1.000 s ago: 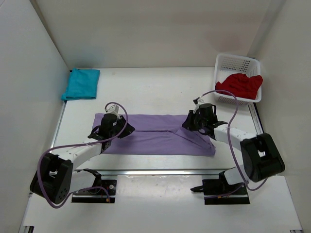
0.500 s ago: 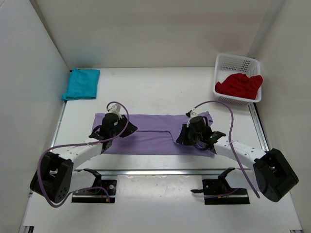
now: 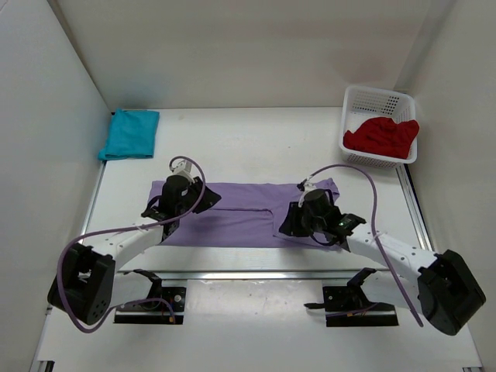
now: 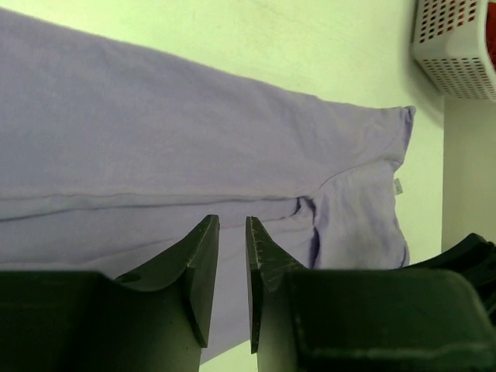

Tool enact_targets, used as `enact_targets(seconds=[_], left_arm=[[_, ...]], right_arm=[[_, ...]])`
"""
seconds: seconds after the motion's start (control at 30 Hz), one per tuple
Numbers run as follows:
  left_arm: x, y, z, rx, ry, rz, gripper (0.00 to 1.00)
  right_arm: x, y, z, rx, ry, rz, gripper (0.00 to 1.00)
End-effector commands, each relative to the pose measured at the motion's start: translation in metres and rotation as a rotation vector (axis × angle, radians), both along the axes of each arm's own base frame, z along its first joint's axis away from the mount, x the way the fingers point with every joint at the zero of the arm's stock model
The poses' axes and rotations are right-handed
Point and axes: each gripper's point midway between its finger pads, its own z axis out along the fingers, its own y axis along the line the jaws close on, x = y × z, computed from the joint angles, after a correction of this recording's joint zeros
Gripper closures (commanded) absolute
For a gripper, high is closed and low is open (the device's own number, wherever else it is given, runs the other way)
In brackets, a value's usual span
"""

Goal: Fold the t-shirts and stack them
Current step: Fold the other side of the tshirt into a rectangle, then rotate the tshirt 90 degrees

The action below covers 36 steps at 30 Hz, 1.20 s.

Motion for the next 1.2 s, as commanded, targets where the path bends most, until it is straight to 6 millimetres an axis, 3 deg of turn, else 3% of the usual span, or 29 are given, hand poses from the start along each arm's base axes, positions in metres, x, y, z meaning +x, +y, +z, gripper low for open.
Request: enact_targets(seconds=[0.0, 0.07, 0.1, 0.17, 0.23, 0.27, 0.37, 0.4, 0.47, 0.5, 0.57, 0.6, 0.63, 0.67, 0.73, 0.77, 0.8, 0.83, 0.87, 0.9, 0.93, 0.97, 1.0, 1.07, 1.1, 1.13, 1.17], left_arm=[[0.012, -0.015, 0.023, -0.019, -0.067, -0.017, 0.68], [0.018, -0.017, 0.008, -0.019, -0.026, -0.008, 0.69], [0.014, -0.02, -0.004, -0.023, 0.011, -0.03, 0.69], [0.022, -0.007, -0.014, -0.074, 0.051, 0.022, 0.7], [0.017, 0.002, -0.034, -0.117, 0.125, 0.051, 0.7], [0.021, 0.007, -0.032, -0.14, 0.123, 0.067, 0.7], [0.017, 0.016, -0.039, -0.151, 0.145, 0.093, 0.71], [0.016, 0.018, -0.041, -0.131, 0.147, 0.092, 0.69], [0.009, 0.016, -0.042, -0.112, 0.146, 0.072, 0.7], [0.006, 0.013, -0.04, -0.1, 0.134, 0.051, 0.69], [0.004, 0.003, -0.028, -0.082, 0.097, 0.008, 0.69], [-0.002, -0.002, -0.029, -0.055, 0.097, -0.023, 0.68], [-0.006, -0.01, -0.021, -0.049, 0.078, -0.068, 0.68], [-0.008, -0.014, -0.013, -0.036, 0.058, -0.086, 0.68], [-0.01, -0.016, -0.002, -0.019, 0.025, -0.11, 0.66], [-0.013, -0.016, 0.004, -0.02, 0.017, -0.124, 0.66], [-0.013, -0.018, 0.012, -0.032, 0.005, -0.137, 0.66], [-0.015, -0.016, 0.011, -0.019, 0.015, -0.146, 0.66], [-0.018, -0.014, 0.013, -0.009, 0.025, -0.155, 0.66], [-0.019, -0.014, 0.016, -0.006, 0.02, -0.162, 0.66], [-0.026, -0.011, 0.012, 0.017, 0.042, -0.176, 0.66], [-0.025, -0.007, 0.014, 0.033, 0.041, -0.169, 0.66], [-0.028, -0.008, 0.017, 0.028, 0.036, -0.183, 0.65], [-0.035, -0.006, 0.015, 0.026, 0.072, -0.221, 0.64], [-0.037, -0.009, 0.017, 0.029, 0.087, -0.241, 0.64], [-0.037, -0.01, 0.017, 0.037, 0.088, -0.261, 0.65], [-0.04, -0.013, 0.019, 0.06, 0.077, -0.292, 0.67]], right_arm=[[0.023, -0.016, 0.024, 0.025, -0.088, -0.055, 0.81], [0.046, -0.04, 0.021, 0.017, -0.115, -0.151, 0.97], [0.05, -0.045, 0.016, 0.007, -0.104, -0.161, 1.0], [0.077, -0.065, 0.018, -0.019, -0.155, -0.232, 1.0], [0.095, -0.078, 0.009, -0.035, -0.15, -0.268, 1.0], [0.113, -0.089, 0.016, -0.033, -0.197, -0.311, 1.0], [0.141, -0.103, -0.002, -0.04, -0.166, -0.351, 1.0], [0.152, -0.104, 0.003, -0.027, -0.181, -0.367, 1.0], [0.166, -0.106, -0.02, -0.061, -0.136, -0.372, 1.0], [0.176, -0.102, -0.018, -0.055, -0.131, -0.369, 1.0], [0.18, -0.094, -0.046, -0.063, -0.043, -0.346, 1.0], [0.191, -0.085, -0.042, -0.049, -0.049, -0.339, 0.99], [0.184, -0.08, -0.062, -0.074, 0.01, -0.321, 1.0], [0.197, -0.075, -0.066, -0.082, 0.025, -0.314, 1.0], [0.239, -0.057, -0.049, -0.079, -0.019, -0.271, 1.0], [0.242, -0.057, -0.067, -0.105, 0.031, -0.256, 1.0], [0.281, -0.045, -0.038, -0.063, -0.034, -0.242, 1.0], [0.284, -0.044, -0.064, -0.073, 0.055, -0.217, 1.0], [0.312, -0.035, -0.068, -0.074, 0.085, -0.203, 1.0], [0.362, -0.021, -0.02, -0.009, -0.025, -0.18, 1.0], [0.392, -0.012, -0.016, -0.012, -0.038, -0.159, 1.0], [0.387, -0.007, -0.063, -0.049, 0.078, -0.147, 1.0], [0.426, 0.004, -0.039, -0.005, -0.034, -0.147, 1.0], [0.424, 0.005, -0.015, 0.169, -0.005, -0.138, 1.0], [0.425, 0.004, 0.027, 0.195, -0.071, -0.136, 1.0], [0.422, -0.001, 0.024, 0.158, -0.086, -0.133, 1.0], [0.417, 0.002, 0.054, 0.102, -0.159, -0.113, 1.0]])
